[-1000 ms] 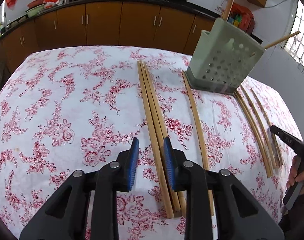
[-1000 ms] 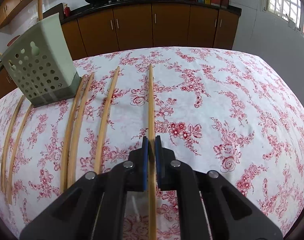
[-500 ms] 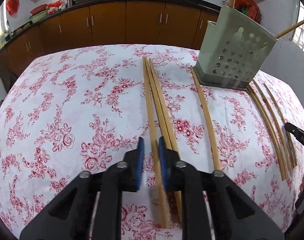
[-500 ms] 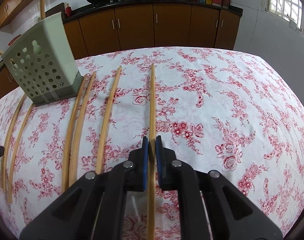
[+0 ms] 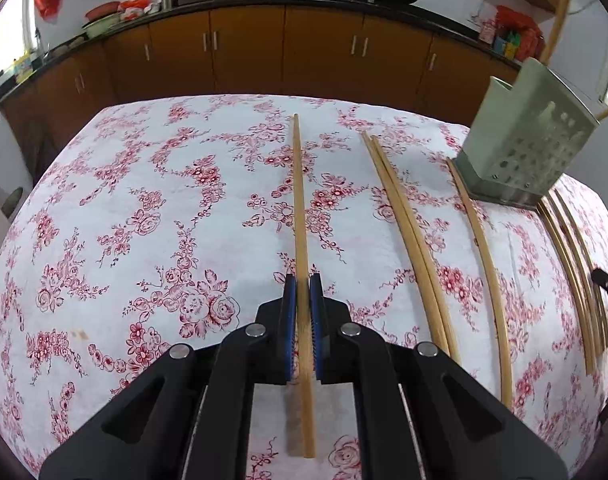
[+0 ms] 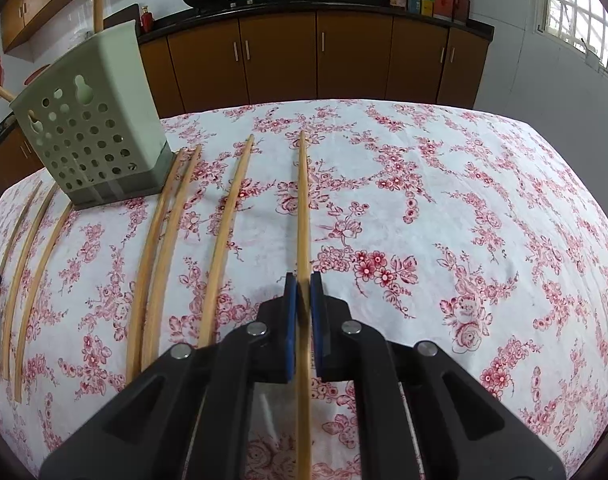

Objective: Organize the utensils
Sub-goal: 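Close the left tool on a chopstick while the right tool closes on another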

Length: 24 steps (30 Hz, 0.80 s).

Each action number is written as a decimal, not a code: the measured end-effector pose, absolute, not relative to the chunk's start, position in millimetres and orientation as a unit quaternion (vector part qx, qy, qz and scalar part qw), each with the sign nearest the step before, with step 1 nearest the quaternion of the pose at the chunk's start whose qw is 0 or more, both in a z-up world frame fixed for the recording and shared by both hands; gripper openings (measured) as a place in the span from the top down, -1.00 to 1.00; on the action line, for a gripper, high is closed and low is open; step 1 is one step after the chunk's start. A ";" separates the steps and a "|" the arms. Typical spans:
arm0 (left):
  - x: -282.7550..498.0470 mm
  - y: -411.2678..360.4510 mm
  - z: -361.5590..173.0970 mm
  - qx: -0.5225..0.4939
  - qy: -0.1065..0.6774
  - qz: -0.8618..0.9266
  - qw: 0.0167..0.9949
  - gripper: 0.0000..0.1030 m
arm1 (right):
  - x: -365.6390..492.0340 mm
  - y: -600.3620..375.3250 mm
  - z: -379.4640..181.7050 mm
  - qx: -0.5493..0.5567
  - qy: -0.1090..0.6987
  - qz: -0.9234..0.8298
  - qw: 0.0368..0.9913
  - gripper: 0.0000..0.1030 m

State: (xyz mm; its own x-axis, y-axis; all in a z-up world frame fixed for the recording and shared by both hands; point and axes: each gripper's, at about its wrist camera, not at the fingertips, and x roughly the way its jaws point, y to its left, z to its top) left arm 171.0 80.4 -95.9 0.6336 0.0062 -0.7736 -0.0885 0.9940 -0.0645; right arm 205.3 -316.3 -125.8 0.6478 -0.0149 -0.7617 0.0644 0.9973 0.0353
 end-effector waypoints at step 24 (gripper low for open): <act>166.6 80.8 -95.6 -0.060 0.422 0.021 0.904 0.84 | 205.3 -317.9 -125.7 0.040 0.420 -0.018 0.907 0.83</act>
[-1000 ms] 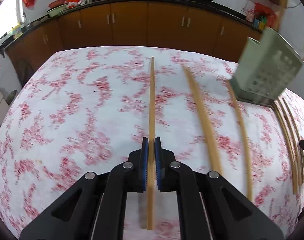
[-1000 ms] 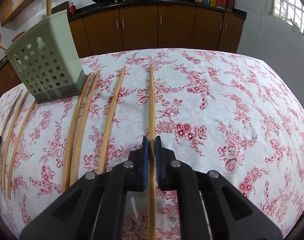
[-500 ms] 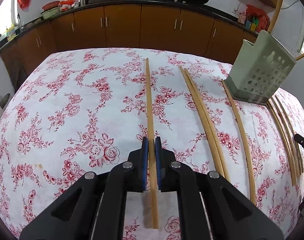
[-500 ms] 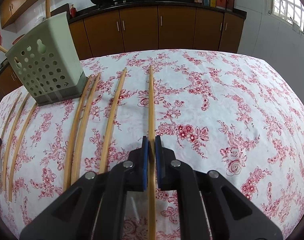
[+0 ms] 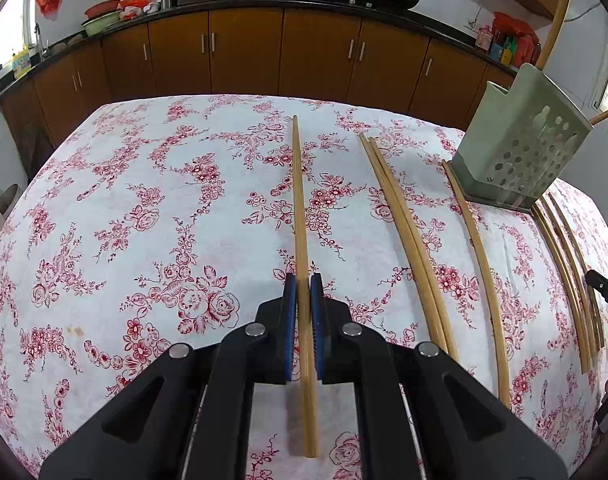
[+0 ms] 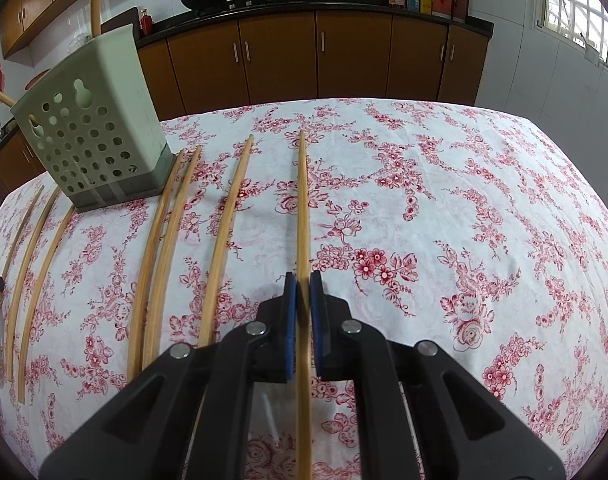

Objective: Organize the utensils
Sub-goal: 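Close the left tool on a chopstick while the right tool closes on another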

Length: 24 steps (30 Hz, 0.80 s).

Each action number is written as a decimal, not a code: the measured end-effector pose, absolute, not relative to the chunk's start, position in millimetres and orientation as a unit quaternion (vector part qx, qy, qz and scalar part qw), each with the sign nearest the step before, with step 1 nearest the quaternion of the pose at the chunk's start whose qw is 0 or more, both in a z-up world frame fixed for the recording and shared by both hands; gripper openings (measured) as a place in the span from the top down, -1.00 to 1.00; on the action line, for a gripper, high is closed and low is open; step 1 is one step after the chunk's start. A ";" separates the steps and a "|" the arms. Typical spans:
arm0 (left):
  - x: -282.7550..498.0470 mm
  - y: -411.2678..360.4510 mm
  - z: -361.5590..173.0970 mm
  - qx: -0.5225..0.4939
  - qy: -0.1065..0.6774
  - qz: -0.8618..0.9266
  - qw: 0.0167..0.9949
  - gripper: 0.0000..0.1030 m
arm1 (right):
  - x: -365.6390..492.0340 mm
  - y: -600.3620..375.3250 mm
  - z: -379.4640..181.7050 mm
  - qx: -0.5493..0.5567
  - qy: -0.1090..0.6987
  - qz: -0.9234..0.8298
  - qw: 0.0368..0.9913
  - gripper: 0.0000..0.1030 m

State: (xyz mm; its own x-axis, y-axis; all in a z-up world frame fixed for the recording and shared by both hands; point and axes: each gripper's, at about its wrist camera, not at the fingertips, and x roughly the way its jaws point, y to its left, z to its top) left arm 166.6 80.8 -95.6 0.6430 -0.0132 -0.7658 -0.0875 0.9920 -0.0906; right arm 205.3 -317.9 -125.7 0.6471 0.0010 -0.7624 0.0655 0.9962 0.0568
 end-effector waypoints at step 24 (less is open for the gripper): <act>130.8 74.7 -95.4 -0.042 0.426 0.015 0.904 0.84 | 166.0 -315.9 -126.3 0.048 0.420 -0.006 0.906 0.83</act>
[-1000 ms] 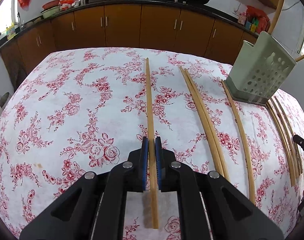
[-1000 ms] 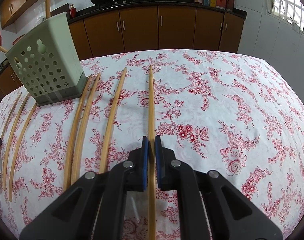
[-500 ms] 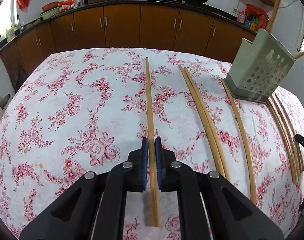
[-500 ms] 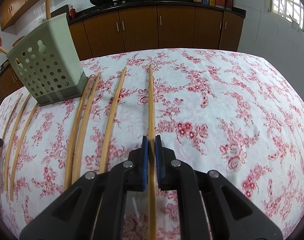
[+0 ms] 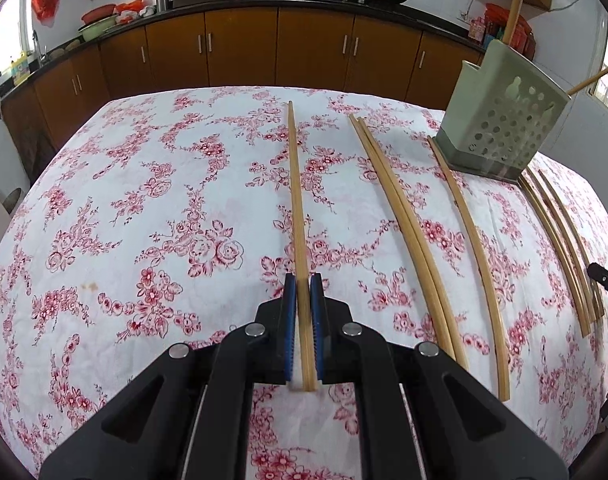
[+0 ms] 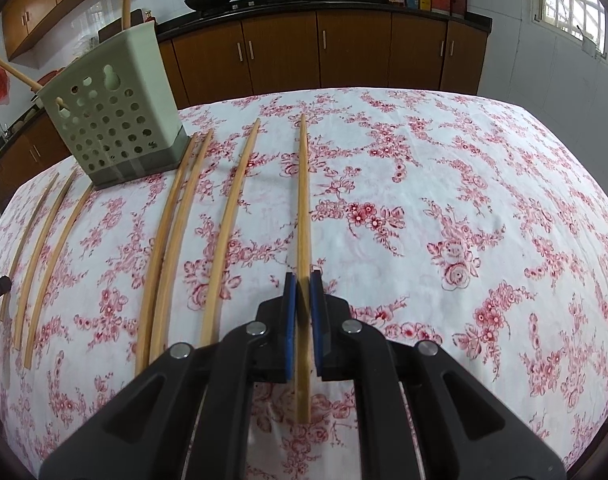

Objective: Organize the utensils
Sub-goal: 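Close the left tool on a chopstick while the right tool closes on another, then raise the left tool's chopstick upright over the holder while the right tool carries its chopstick there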

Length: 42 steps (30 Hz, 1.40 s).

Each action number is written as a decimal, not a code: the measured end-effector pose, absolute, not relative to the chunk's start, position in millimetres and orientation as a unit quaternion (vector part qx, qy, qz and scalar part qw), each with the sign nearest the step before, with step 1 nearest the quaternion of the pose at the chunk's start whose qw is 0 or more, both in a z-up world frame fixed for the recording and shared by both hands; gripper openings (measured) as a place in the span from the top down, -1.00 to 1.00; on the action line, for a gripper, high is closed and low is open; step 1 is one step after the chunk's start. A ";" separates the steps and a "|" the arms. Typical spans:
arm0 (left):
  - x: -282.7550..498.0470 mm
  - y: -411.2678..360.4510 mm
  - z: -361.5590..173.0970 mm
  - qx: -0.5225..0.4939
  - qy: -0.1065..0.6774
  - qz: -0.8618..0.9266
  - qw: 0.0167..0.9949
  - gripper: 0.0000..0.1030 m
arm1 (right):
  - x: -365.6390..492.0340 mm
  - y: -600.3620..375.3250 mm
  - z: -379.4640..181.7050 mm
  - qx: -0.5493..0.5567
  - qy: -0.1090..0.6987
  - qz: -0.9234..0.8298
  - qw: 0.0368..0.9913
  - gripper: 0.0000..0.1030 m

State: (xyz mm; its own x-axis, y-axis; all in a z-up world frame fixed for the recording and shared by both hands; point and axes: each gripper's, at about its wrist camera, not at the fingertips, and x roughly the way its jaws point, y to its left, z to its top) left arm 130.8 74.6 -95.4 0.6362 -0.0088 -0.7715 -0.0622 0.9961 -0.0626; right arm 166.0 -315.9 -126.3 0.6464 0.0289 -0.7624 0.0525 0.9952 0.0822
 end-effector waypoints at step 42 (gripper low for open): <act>126.5 86.8 60.4 -0.077 0.244 -0.001 0.967 0.86 | 147.4 -338.3 29.1 0.074 0.227 -0.003 0.971 0.85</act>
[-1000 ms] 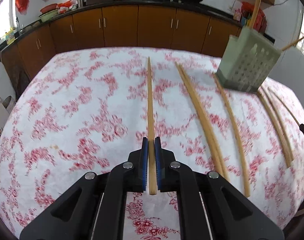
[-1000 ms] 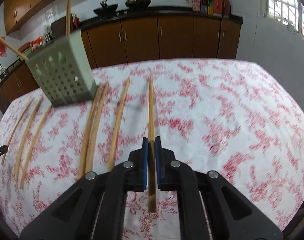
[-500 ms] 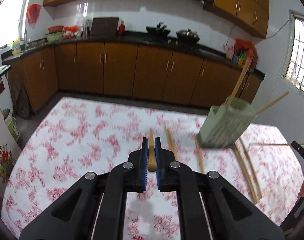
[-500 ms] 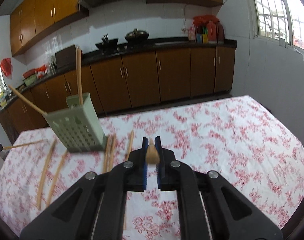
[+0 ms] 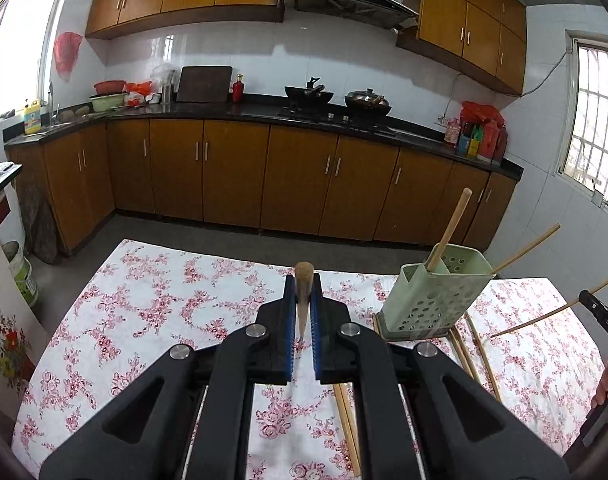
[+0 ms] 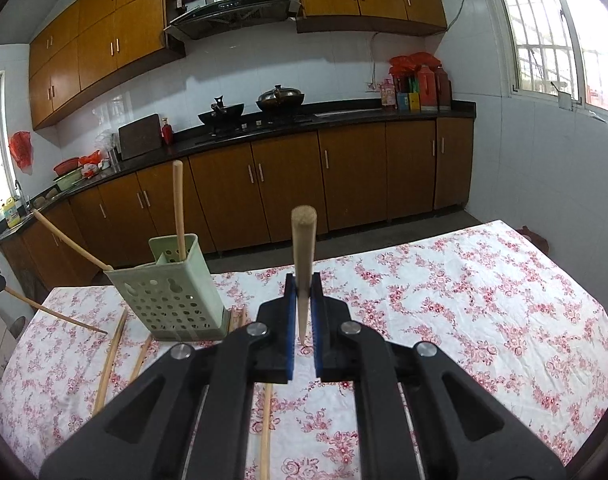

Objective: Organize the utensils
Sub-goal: 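Raise the left tool's chopstick upright over the holder while the right tool carries its chopstick there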

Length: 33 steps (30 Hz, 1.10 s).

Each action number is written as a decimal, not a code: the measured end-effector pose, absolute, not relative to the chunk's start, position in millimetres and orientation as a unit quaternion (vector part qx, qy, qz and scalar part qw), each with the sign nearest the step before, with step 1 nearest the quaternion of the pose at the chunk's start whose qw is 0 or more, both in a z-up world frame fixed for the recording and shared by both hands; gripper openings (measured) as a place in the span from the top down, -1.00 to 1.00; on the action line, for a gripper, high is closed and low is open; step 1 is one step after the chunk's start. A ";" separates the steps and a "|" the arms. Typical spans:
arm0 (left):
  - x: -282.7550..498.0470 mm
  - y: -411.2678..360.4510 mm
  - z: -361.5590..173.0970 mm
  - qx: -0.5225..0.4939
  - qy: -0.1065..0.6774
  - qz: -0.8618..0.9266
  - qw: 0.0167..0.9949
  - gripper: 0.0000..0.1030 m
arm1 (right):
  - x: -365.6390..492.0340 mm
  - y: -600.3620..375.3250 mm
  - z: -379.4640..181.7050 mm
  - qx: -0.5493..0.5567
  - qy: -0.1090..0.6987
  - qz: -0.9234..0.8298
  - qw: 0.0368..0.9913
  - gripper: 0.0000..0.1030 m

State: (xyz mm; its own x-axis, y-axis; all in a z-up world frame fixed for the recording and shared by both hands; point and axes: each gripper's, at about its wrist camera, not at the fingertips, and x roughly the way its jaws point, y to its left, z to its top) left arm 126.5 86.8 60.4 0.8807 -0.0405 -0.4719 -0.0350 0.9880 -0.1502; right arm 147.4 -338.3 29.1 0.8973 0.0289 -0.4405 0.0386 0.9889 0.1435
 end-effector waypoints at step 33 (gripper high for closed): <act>157.5 -13.7 167.9 -0.099 0.032 -0.046 0.994 0.86 | 185.5 -273.1 127.2 0.076 0.193 0.140 0.968 0.85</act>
